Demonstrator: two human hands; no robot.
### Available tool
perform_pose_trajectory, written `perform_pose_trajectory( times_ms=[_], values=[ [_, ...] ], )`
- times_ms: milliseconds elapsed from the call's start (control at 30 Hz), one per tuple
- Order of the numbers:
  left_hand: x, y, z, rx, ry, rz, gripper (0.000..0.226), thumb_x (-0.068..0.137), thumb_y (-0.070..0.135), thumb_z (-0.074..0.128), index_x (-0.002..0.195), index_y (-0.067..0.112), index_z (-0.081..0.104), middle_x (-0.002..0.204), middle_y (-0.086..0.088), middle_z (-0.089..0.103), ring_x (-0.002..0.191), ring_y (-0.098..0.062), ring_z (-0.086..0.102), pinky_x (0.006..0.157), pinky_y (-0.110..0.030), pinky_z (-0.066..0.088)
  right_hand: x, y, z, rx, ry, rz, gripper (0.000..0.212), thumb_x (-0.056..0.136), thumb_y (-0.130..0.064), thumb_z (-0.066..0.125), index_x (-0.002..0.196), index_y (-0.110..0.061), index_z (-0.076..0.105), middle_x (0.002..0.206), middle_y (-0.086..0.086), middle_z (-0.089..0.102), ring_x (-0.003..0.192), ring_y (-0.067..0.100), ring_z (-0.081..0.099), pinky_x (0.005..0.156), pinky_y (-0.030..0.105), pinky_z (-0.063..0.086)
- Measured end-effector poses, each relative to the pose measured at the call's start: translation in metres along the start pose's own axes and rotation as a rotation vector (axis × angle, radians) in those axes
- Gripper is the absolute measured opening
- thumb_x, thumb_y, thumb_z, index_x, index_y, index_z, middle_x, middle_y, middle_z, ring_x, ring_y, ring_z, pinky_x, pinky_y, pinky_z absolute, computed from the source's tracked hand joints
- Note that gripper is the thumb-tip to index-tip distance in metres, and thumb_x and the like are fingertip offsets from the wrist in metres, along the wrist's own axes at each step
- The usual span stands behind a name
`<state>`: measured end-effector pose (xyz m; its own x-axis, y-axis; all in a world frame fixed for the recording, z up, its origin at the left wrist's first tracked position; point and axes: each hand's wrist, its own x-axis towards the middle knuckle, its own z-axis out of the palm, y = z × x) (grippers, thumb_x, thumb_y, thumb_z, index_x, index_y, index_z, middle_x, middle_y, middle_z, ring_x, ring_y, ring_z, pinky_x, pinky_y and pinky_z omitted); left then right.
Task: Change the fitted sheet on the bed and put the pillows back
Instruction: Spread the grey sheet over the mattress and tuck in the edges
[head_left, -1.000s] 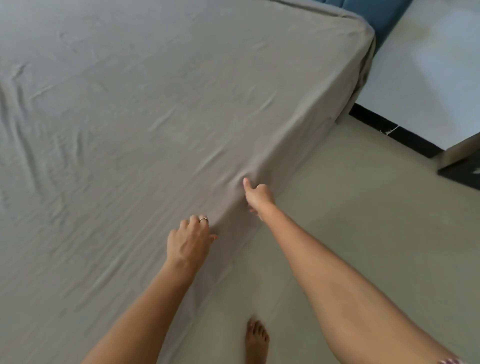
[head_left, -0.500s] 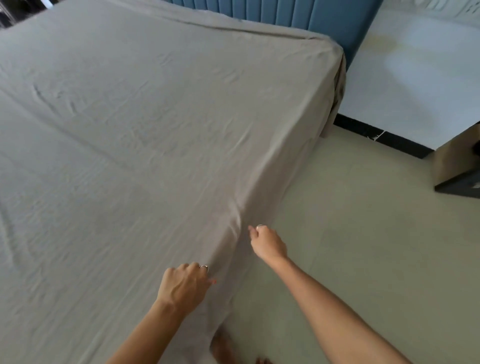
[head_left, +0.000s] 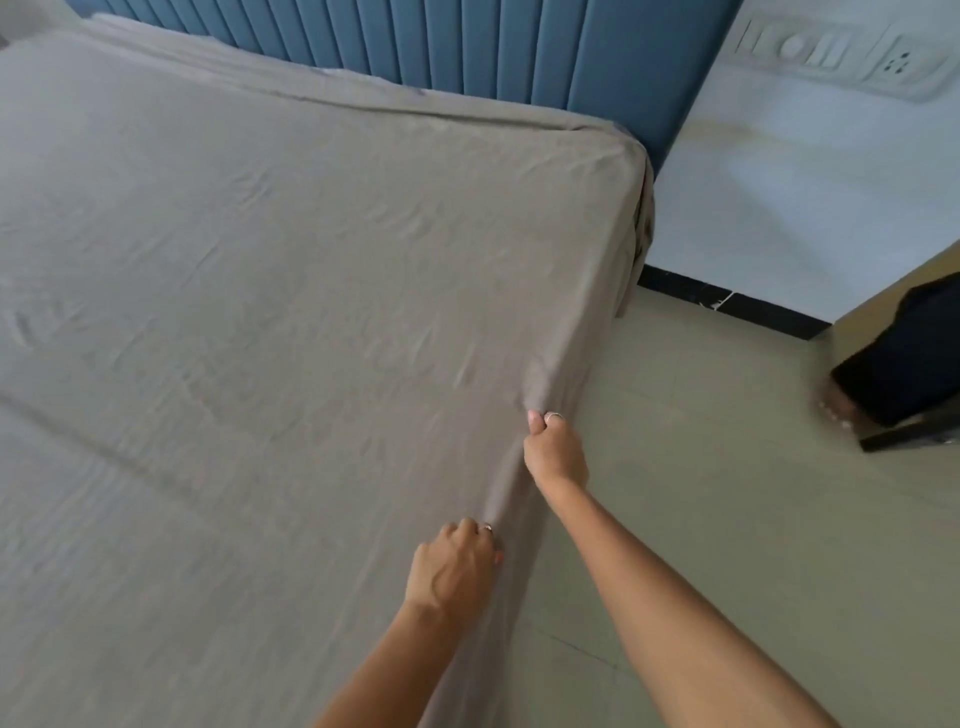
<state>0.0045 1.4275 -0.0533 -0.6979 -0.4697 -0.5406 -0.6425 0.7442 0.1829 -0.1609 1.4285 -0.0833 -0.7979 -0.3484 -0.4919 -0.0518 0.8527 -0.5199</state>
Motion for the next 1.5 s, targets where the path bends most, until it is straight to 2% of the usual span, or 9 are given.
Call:
perform_pose_trajectory(
  times_ms=[233, 467, 633, 800, 933, 1033, 1100, 1367, 1500],
  values=[
    [0.001, 0.0, -0.017, 0.034, -0.139, 0.166, 0.026, 0.1, 0.014, 0.032, 0.117, 0.014, 0.051, 0.123, -0.006, 0.053, 0.119, -0.028, 0.05, 0.086, -0.039, 0.045, 0.006, 0.017, -0.011, -0.058, -0.063, 0.003, 0.035, 0.102, -0.036, 0.035, 0.091, -0.012, 0.059, 0.107, 0.017, 0.065, 0.104, 0.035, 0.059, 0.072, 0.034, 0.041],
    [0.048, 0.016, -0.053, 0.086, -0.055, 0.162, 0.032, 0.102, 0.04, 0.033, 0.118, 0.02, 0.052, 0.123, 0.0, 0.056, 0.118, -0.023, 0.053, 0.087, -0.037, 0.046, 0.061, -0.002, -0.055, 0.041, -0.12, 0.022, 0.049, 0.098, -0.047, 0.036, 0.062, -0.014, 0.04, 0.077, 0.016, 0.057, 0.082, 0.037, 0.061, 0.077, 0.04, 0.049],
    [0.095, 0.032, -0.08, -0.007, 0.022, 0.038, 0.038, 0.1, 0.045, 0.036, 0.13, 0.022, 0.043, 0.13, 0.004, 0.05, 0.124, -0.018, 0.049, 0.088, -0.034, 0.046, 0.126, -0.043, -0.085, 0.045, -0.089, 0.024, 0.043, 0.098, -0.047, 0.033, 0.072, -0.014, 0.041, 0.092, 0.019, 0.057, 0.097, 0.041, 0.061, 0.085, 0.046, 0.05],
    [0.144, 0.048, -0.102, -0.002, 0.048, -0.049, 0.044, 0.098, 0.053, 0.034, 0.128, 0.022, 0.045, 0.126, 0.006, 0.051, 0.122, -0.015, 0.05, 0.085, -0.033, 0.047, 0.185, -0.075, -0.095, 0.022, -0.126, 0.069, 0.055, 0.099, -0.048, 0.034, 0.12, -0.001, 0.052, 0.124, 0.017, 0.058, 0.114, 0.035, 0.055, 0.091, 0.039, 0.044],
    [0.184, 0.067, -0.108, 0.007, 0.06, -0.145, 0.043, 0.1, 0.049, 0.031, 0.125, 0.018, 0.046, 0.121, 0.002, 0.053, 0.119, -0.017, 0.052, 0.079, -0.036, 0.05, 0.211, -0.068, -0.085, 0.071, -0.178, 0.054, 0.036, 0.099, -0.04, 0.04, 0.099, -0.008, 0.055, 0.119, 0.021, 0.059, 0.111, 0.037, 0.056, 0.085, 0.037, 0.043],
    [0.202, 0.073, -0.109, -0.046, 0.156, -0.055, 0.024, 0.08, 0.033, 0.071, 0.092, 0.012, 0.065, 0.084, -0.003, 0.06, 0.076, -0.021, 0.066, 0.042, -0.035, 0.049, 0.218, -0.06, -0.09, 0.119, -0.178, 0.033, 0.041, 0.099, -0.036, 0.043, 0.065, -0.014, 0.036, 0.086, 0.017, 0.06, 0.089, 0.034, 0.056, 0.07, 0.033, 0.035],
    [0.206, 0.07, -0.104, 0.039, 0.184, 0.076, 0.01, 0.071, 0.018, 0.057, 0.072, 0.016, 0.066, 0.065, 0.0, 0.054, 0.049, -0.019, 0.057, 0.025, -0.027, 0.035, 0.218, -0.055, -0.094, 0.116, -0.194, 0.0, 0.045, 0.099, -0.036, 0.042, 0.061, -0.017, 0.031, 0.071, 0.01, 0.051, 0.079, 0.03, 0.05, 0.066, 0.032, 0.032],
    [0.219, 0.05, -0.132, 0.211, 0.151, 0.406, 0.028, 0.076, 0.029, 0.039, 0.059, 0.024, 0.061, 0.055, 0.009, 0.052, 0.042, -0.01, 0.054, 0.029, -0.02, 0.032, 0.233, -0.038, -0.107, 0.115, -0.255, -0.101, 0.048, 0.1, -0.041, 0.037, 0.058, -0.019, 0.037, 0.063, 0.005, 0.05, 0.074, 0.038, 0.059, 0.069, 0.041, 0.049],
    [0.268, 0.068, -0.168, 0.126, 0.262, 0.238, 0.038, 0.087, 0.046, 0.038, 0.068, 0.024, 0.062, 0.061, 0.009, 0.058, 0.052, -0.01, 0.062, 0.035, -0.024, 0.043, 0.305, -0.063, -0.149, 0.137, -0.079, -0.056, 0.04, 0.093, -0.049, 0.042, 0.069, -0.017, 0.046, 0.08, 0.016, 0.064, 0.079, 0.033, 0.063, 0.073, 0.041, 0.051]
  ],
)
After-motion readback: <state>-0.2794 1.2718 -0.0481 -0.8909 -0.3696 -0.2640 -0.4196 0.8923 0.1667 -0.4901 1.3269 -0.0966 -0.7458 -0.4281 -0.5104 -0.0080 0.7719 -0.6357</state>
